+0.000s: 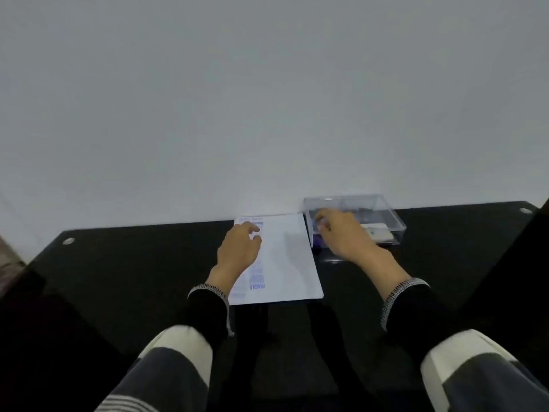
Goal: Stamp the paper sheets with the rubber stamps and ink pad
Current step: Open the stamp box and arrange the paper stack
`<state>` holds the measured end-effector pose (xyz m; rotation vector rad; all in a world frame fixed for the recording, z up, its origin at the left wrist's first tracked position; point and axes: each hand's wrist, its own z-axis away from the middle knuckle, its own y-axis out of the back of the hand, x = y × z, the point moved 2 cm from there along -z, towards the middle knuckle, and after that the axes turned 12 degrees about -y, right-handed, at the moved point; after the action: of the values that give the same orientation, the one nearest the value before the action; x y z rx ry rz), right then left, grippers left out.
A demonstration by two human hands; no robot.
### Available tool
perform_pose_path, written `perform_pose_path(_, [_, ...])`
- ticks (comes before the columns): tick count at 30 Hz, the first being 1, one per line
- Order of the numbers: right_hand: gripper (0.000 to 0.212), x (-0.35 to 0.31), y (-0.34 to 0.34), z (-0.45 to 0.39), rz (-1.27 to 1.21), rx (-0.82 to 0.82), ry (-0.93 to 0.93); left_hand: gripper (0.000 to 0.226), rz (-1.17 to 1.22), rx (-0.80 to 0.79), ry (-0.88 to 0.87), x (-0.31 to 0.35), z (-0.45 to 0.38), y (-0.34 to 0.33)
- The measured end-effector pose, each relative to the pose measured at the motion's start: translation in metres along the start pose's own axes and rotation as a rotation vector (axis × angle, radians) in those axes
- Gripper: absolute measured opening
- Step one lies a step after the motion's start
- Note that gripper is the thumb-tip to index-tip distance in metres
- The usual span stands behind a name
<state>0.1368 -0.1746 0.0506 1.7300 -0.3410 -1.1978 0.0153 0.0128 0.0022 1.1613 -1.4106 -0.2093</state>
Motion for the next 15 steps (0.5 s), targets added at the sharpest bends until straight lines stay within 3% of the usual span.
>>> perform_pose_path(6, [0.032,0.038,-0.082,0.028,-0.079,-0.083,-0.202,0.035,-0.01,0.072,0.287,-0.057,0.064,-0.022])
perform_pose_path(15, [0.049,0.052,-0.117,0.028,-0.123,-0.044,-0.387,0.045,0.013,0.052,0.388,-0.062,0.053,-0.027])
